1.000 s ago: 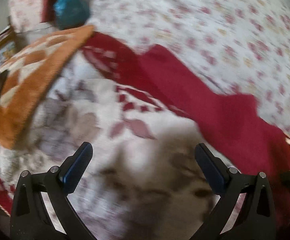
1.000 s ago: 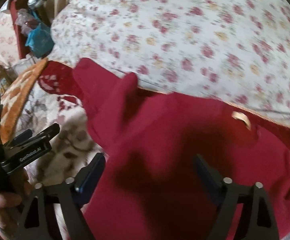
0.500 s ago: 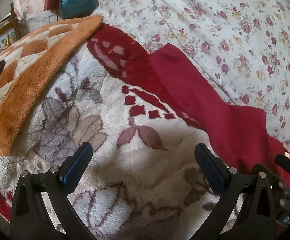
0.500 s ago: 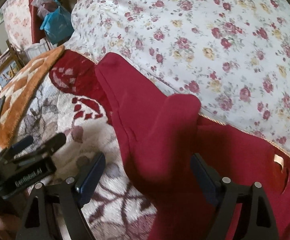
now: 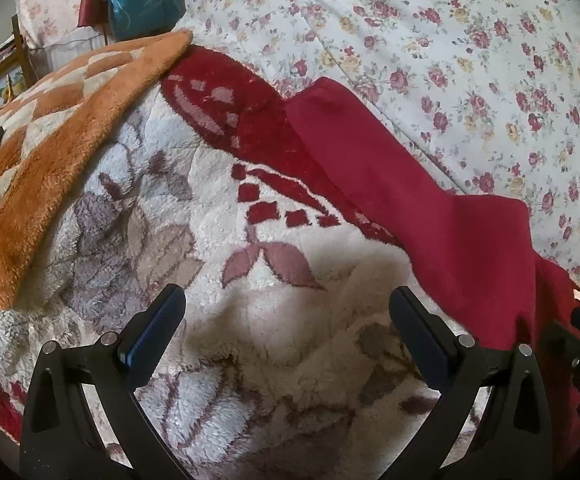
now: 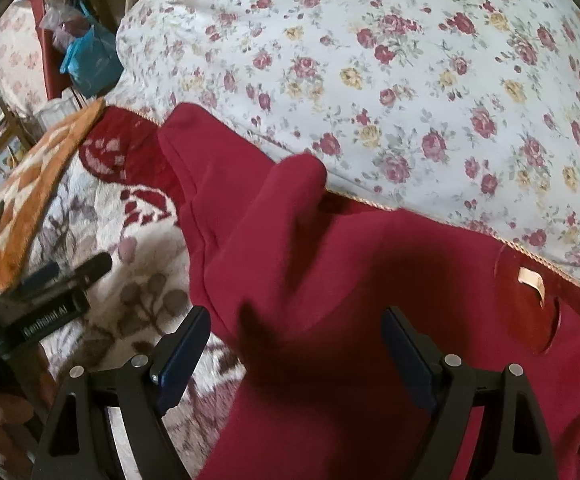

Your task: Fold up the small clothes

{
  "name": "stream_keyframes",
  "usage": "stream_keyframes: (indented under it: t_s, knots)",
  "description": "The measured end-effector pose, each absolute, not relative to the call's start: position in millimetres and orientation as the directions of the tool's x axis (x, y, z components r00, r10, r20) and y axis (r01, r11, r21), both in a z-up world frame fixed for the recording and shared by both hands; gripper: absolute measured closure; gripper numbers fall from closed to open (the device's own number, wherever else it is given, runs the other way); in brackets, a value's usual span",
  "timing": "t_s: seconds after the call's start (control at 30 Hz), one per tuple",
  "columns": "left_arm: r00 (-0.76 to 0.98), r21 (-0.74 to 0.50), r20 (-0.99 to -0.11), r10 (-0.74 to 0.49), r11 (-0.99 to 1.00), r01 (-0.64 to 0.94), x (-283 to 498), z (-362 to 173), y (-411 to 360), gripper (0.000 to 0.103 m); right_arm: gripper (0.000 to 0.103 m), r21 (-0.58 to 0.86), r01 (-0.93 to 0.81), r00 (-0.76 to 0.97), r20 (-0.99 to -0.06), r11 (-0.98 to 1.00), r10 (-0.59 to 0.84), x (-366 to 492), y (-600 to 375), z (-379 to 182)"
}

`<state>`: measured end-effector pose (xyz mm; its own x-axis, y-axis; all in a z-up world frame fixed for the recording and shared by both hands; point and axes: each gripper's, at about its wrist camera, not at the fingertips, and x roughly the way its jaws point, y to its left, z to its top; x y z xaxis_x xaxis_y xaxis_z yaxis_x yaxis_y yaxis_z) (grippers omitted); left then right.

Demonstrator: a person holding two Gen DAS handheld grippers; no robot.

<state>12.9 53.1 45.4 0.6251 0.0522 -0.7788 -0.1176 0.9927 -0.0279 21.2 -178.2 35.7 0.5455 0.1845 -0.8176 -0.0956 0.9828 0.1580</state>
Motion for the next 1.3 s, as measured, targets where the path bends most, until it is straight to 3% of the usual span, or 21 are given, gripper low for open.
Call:
stream_keyframes:
  t_s: [0.4,0.93,1.1,1.3]
  knots:
    - [0.595,-0.044,-0.800,0.079,0.981,-0.190,23.5,38.9,75.4,0.001,0.014,0.168,-0.165,0.521,-0.822,0.972,0.231,89.9,-121.5,26.9]
    - [0.612,-0.041,-0.790,0.036,0.993,-0.112,20.1,42.0,55.1,0.001,0.014,0.125,-0.122,0.531,-0.830,0.985,0.171,49.7,-167.9,27.4]
    - [0.615,-0.035,-0.788,0.020,0.996,-0.077,17.5,42.5,46.0,0.001,0.014,0.069,-0.073,0.566,-0.818,0.995,0.099,14.6,-197.6,29.4]
    - [0.613,-0.033,-0.790,0.017,0.997,-0.070,17.8,41.2,44.2,0.001,0.010,0.024,0.114,0.587,-0.808,0.993,-0.048,-20.1,-248.9,21.8]
